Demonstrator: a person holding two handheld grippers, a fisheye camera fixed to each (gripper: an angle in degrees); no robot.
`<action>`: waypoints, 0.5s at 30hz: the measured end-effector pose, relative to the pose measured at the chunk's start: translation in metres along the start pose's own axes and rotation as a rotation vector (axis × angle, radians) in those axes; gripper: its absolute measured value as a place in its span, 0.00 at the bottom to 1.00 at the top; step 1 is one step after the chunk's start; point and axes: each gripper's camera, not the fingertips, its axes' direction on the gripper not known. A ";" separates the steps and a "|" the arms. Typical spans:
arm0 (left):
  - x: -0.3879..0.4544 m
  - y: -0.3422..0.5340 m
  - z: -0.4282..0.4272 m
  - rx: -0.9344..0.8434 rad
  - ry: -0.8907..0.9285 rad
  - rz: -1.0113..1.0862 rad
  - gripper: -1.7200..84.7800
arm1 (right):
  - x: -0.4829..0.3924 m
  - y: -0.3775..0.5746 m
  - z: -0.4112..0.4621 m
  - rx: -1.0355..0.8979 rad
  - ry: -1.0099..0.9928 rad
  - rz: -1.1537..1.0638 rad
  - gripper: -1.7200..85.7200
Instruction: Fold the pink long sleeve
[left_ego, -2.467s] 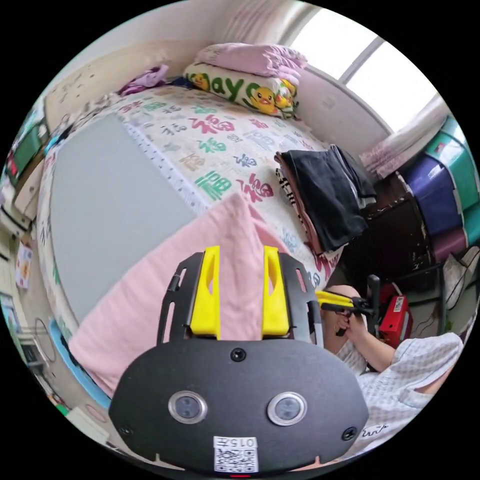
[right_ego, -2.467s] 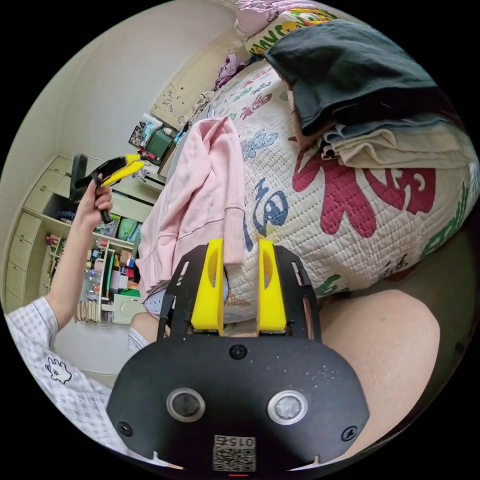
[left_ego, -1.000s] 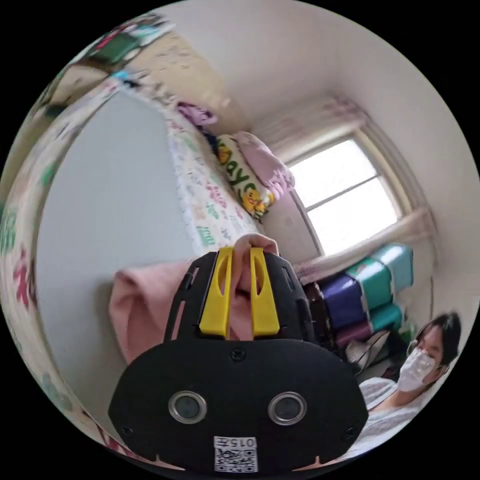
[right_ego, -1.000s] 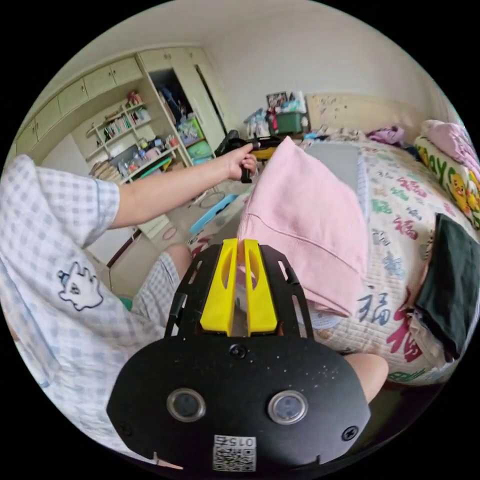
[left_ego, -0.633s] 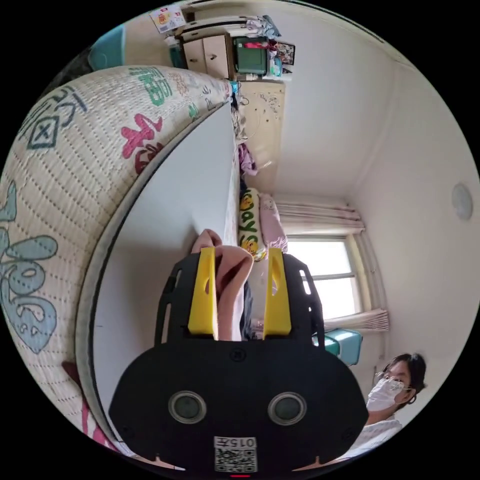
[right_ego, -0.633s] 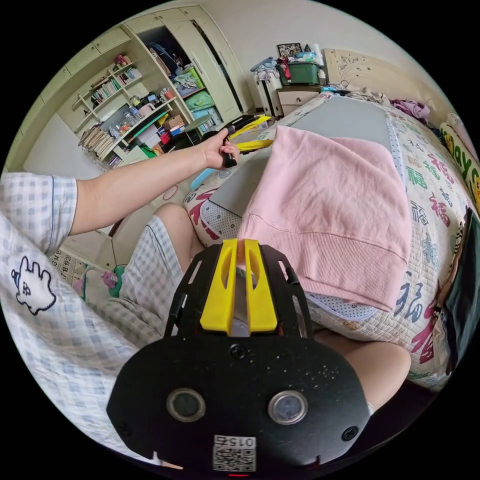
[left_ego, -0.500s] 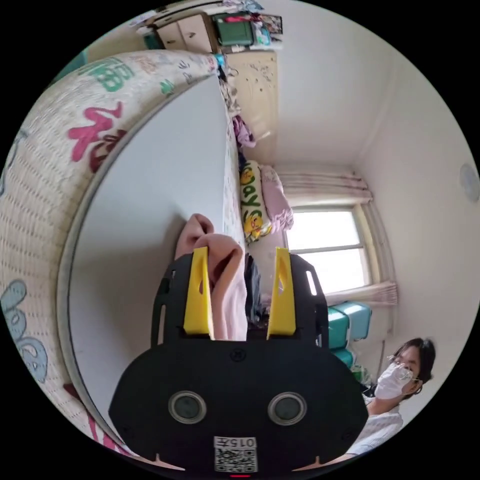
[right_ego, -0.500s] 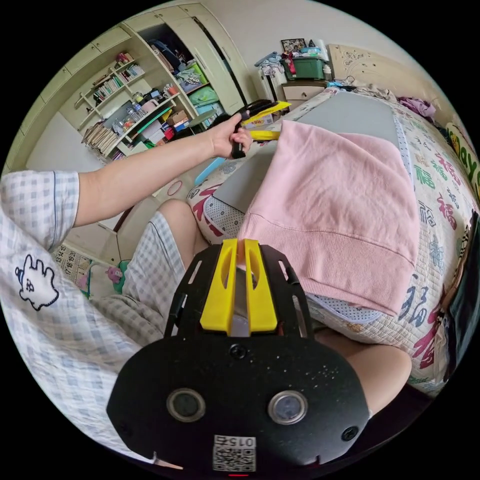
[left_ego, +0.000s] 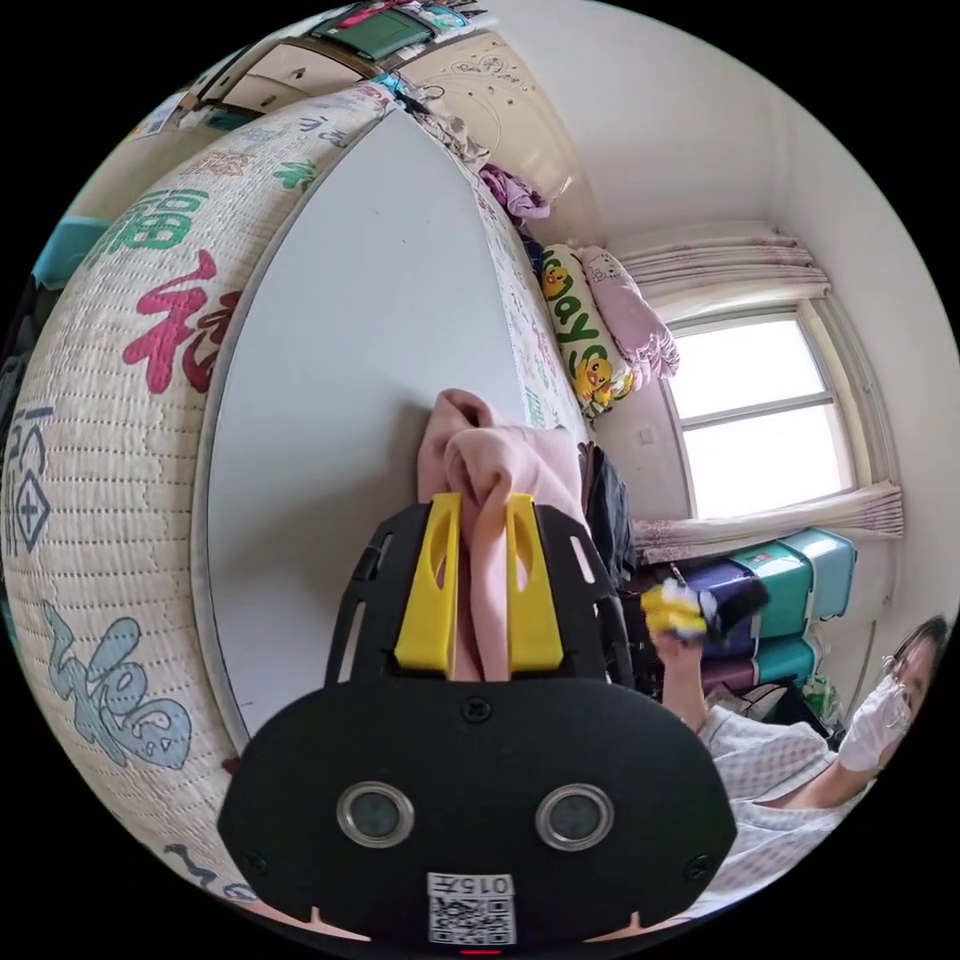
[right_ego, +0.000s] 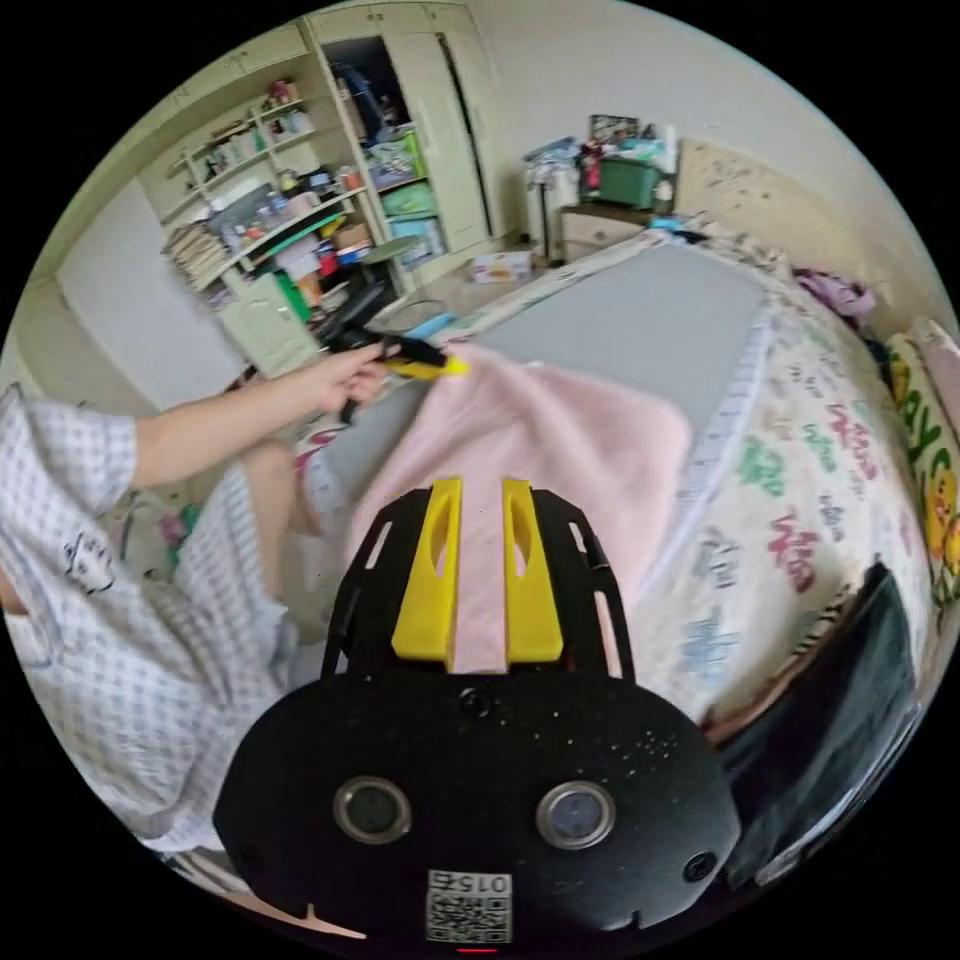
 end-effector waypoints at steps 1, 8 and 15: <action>-0.001 -0.001 0.001 -0.002 -0.002 0.004 0.10 | 0.034 -0.022 -0.002 -0.017 0.032 0.023 0.13; 0.003 -0.009 0.011 -0.034 -0.017 0.105 0.05 | 0.127 -0.103 0.043 -0.271 0.117 0.107 0.17; 0.022 -0.043 0.012 -0.050 -0.039 0.190 0.03 | 0.145 -0.105 -0.004 -0.162 0.201 0.281 0.11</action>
